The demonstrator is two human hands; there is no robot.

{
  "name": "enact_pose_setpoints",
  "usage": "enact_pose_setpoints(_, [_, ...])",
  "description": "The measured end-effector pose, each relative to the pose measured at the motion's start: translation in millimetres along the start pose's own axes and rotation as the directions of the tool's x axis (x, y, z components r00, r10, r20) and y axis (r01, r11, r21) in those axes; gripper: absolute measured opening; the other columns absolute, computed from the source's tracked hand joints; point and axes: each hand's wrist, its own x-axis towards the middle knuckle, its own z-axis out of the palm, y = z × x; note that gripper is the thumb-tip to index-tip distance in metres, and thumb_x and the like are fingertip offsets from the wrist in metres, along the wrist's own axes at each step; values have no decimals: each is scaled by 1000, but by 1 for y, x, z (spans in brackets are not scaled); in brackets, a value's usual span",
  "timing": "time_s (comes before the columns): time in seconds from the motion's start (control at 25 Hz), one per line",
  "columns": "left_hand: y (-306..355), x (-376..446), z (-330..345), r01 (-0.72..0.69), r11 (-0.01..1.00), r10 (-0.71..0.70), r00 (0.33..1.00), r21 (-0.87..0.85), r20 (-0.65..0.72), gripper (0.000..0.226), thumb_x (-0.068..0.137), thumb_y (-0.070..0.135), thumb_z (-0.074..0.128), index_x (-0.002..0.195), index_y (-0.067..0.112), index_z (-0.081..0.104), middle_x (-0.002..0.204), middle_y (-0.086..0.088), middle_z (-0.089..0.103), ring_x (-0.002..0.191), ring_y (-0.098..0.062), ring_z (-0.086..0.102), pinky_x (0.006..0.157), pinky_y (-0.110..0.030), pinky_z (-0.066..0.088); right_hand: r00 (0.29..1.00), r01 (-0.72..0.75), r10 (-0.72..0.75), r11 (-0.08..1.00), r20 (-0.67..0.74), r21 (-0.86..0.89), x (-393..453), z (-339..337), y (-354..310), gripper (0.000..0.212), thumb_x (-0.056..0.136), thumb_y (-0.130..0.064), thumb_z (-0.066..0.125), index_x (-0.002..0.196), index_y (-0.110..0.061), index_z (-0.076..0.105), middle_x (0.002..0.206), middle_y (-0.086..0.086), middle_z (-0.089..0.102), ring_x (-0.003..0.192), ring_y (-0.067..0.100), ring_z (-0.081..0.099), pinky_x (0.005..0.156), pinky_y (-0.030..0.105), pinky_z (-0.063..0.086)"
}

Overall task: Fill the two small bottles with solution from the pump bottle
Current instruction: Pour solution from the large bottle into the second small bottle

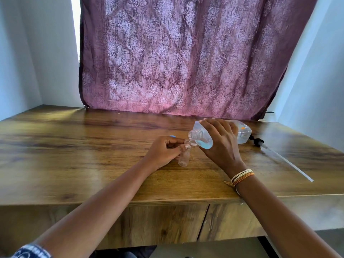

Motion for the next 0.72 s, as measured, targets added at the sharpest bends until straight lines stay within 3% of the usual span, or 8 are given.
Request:
enact_pose_setpoints(0.24, [0,0,-1,-9,1000,9,1000,23,-16,11,84,20,73,93,26,77,93,-10,77,89,-26,74,82,-47,60,1000,10,-10,1000,-23,-5,0,0,1,53,75,-43,73,121,-21,57,121,0,65,110,26,59,88,54,42])
enact_pose_setpoints(0.72, [1,0,-1,-13,1000,13,1000,-13,3,12,83,18,73,90,28,76,85,3,76,83,-19,74,76,-38,62,998,27,-29,999,-60,-31,2,-1,-1,49,77,-37,73,120,-21,59,122,-1,64,112,25,57,90,55,40])
